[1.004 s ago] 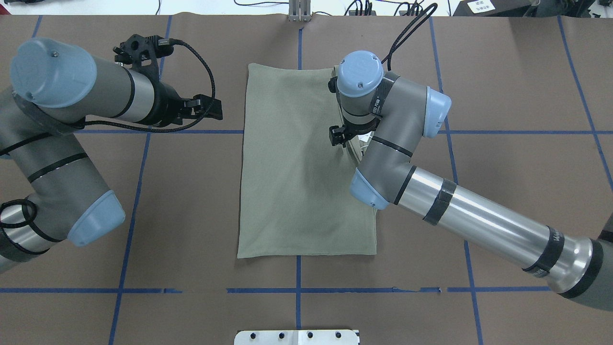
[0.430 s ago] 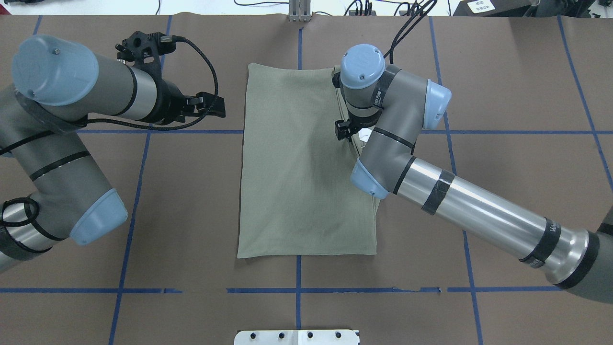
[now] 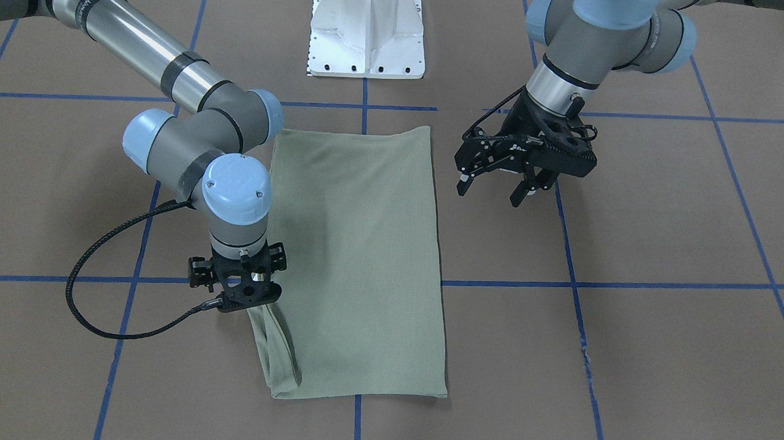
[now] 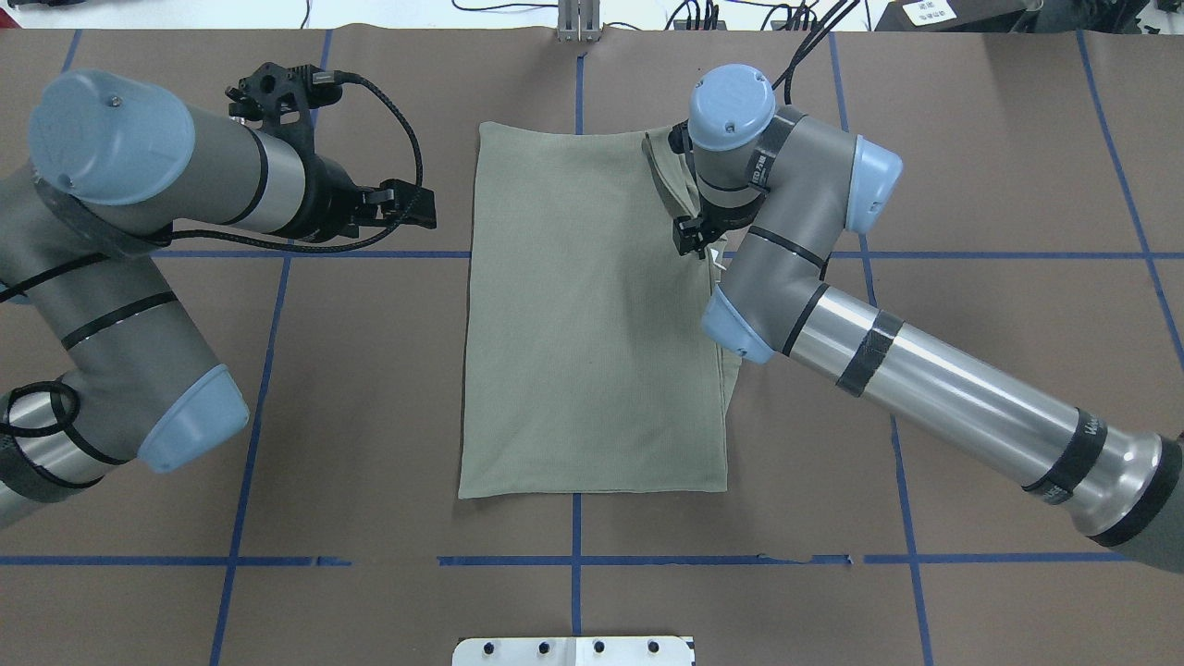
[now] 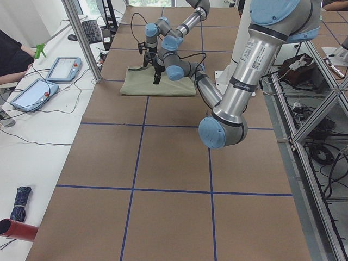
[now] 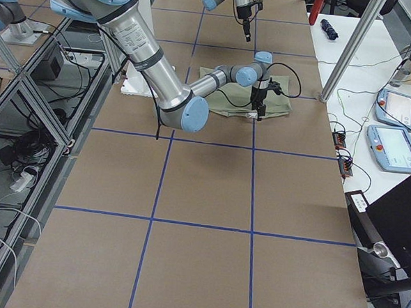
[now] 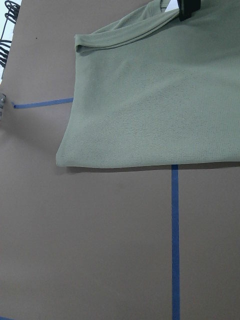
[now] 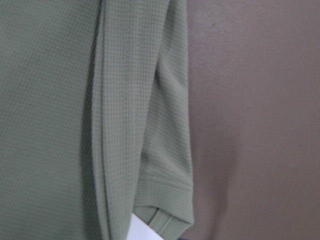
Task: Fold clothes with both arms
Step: 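Keep pressing the right gripper along the edge farther from the robot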
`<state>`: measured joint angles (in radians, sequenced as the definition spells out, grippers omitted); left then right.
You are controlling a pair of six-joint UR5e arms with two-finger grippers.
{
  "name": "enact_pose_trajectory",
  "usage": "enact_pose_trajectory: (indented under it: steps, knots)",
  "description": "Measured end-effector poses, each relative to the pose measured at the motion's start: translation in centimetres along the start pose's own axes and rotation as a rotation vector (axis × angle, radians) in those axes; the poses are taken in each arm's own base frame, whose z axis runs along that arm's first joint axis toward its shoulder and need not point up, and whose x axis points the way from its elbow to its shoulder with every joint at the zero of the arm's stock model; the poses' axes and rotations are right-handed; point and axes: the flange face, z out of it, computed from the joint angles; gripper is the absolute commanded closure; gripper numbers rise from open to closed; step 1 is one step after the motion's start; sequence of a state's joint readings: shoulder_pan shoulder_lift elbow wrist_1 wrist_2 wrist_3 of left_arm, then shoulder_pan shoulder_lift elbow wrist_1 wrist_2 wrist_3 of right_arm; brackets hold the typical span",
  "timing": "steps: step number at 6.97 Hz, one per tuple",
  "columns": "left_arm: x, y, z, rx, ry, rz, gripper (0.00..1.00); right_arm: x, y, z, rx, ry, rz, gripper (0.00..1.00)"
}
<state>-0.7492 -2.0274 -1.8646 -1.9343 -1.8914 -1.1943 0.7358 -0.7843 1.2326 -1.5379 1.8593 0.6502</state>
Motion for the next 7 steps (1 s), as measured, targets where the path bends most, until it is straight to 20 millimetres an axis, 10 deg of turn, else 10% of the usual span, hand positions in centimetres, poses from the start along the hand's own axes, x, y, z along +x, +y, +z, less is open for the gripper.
enact_pose_trajectory:
  steps: [2,7]
  knots:
    - [0.3,-0.1,0.0,0.001,0.004,0.004,0.00,2.3,-1.4,-1.1,0.001,-0.013,0.024,0.00]
    - [-0.2,-0.7,-0.1,0.010,-0.004,0.027,0.00,-1.9,-8.6,-1.8,0.049,-0.042,0.015,0.00]
